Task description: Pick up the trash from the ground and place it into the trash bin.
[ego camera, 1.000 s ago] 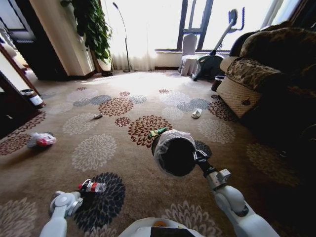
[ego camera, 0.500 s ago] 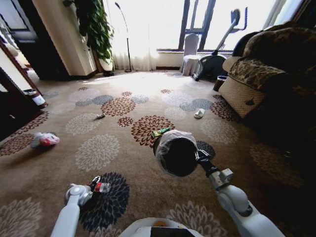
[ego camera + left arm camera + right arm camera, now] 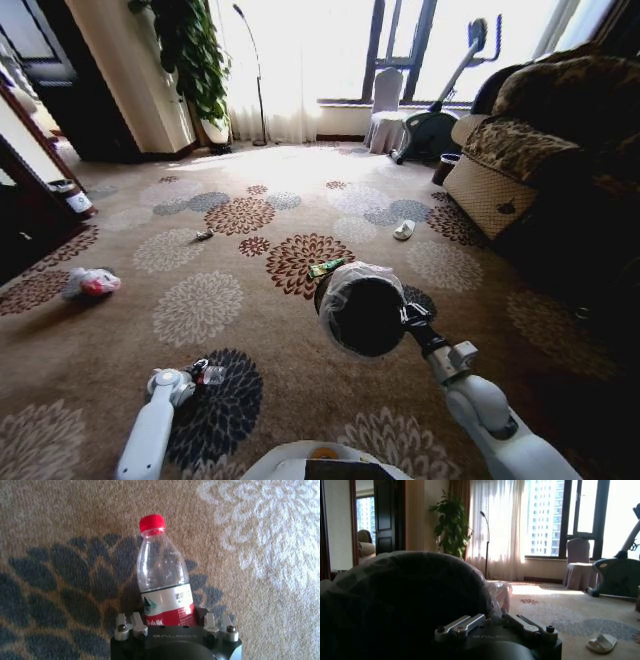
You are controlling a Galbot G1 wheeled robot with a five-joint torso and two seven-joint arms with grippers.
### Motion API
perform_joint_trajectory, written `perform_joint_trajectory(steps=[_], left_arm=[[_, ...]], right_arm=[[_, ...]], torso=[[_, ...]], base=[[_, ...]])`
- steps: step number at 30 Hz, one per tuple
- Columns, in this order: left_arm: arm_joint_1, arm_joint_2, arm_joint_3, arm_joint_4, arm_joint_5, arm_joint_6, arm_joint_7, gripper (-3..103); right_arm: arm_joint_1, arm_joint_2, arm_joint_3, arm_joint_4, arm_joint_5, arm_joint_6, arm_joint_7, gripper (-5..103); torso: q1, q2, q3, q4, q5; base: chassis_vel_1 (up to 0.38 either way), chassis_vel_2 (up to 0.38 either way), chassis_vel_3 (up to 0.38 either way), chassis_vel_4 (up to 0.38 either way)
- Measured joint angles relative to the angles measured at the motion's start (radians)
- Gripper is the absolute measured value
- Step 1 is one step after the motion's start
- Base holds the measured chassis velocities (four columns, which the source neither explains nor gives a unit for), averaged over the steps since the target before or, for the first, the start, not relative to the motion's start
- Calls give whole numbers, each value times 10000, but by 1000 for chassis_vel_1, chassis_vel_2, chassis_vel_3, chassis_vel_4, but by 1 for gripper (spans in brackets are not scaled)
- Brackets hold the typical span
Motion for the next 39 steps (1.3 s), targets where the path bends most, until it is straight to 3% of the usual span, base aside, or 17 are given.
perform_joint_trajectory(steps=[4,8,9,12,16,18,19,22,23,25,26,28,30,31,32,35,39], left_arm=[[86,-17,6,-28,170,-64,192,53],[380,-32,184,-253,1297,-363,796,46],[661,-33,292,-476,2137,-631,1264,43],[1462,-14,185,-1619,3461,-806,2236,37],[2194,66,-115,-2923,3955,-1040,2986,32],[2912,199,-531,-4430,3148,-644,3486,32],[2912,199,-531,-4430,3148,-644,3486,32],[3826,552,-1018,-6583,308,1084,3638,32],[3826,552,-1018,-6583,308,1084,3638,32],[4344,900,-999,-7953,-1627,1948,3239,32],[4344,900,-999,-7953,-1627,1948,3239,32],[4551,1066,-712,-9394,-3209,2498,2363,32],[4553,1048,-649,-9714,-3613,2587,2103,32],[4514,859,-452,-10659,-5033,2806,1120,32],[4514,859,-452,-10659,-5033,2806,1120,32],[4728,480,-15,-11934,-6432,2876,54,32],[5112,330,563,-12725,-7154,2879,-614,32]], right_arm=[[-39,59,-25,-34,-69,29,0,0],[-53,82,-50,-59,-98,29,-1,0],[-25,93,-91,-96,-105,29,1,0],[255,129,-302,-373,-105,25,-2,0],[693,190,-581,-779,-78,17,-2,0],[1347,256,-950,-1362,9,9,4,0],[1347,256,-950,-1362,9,9,4,0],[2487,415,-1602,-2135,216,2,-1,0],[2487,415,-1602,-2135,216,2,-1,0],[3393,548,-2208,-2833,305,93,2,0],[3393,548,-2208,-2833,305,93,2,0],[4060,764,-2789,-3580,250,472,2,0],[4170,826,-2925,-3756,205,585,3,0],[4424,1037,-3252,-4280,-23,924,-3,0],[4424,1037,-3252,-4280,-23,924,-3,0],[4590,1400,-3469,-5036,-595,1404,-1,0],[4677,1627,-3591,-5644,-938,1826,-4,0]], torso=[[0,1,-1,-2,-1],[0,1,-1,-12,-20],[1,0,0,-13,-29],[1,0,2,0,-18],[1,0,2,0,-11],[1,0,2,0,-14],[1,0,2,0,-14],[1,0,2,-1,-11],[1,0,2,-1,-11],[1,0,1,1,-11],[1,0,1,1,-11],[3,-1,1,-3,-12],[3,0,1,-3,-12],[3,-1,2,-3,-11],[3,-1,2,-3,-11],[3,-2,2,-3,-10],[2,-2,1,-1,-8]], base=[[0,0,0,0],[0,0,0,0],[0,0,0,0],[0,0,0,0],[0,0,0,0],[0,0,0,0],[0,0,0,0],[0,0,0,0],[0,0,0,0],[0,0,0,0],[0,0,0,0],[0,0,0,0],[0,0,0,0],[0,0,0,0],[0,0,0,0],[0,0,0,0],[0,0,0,0]])
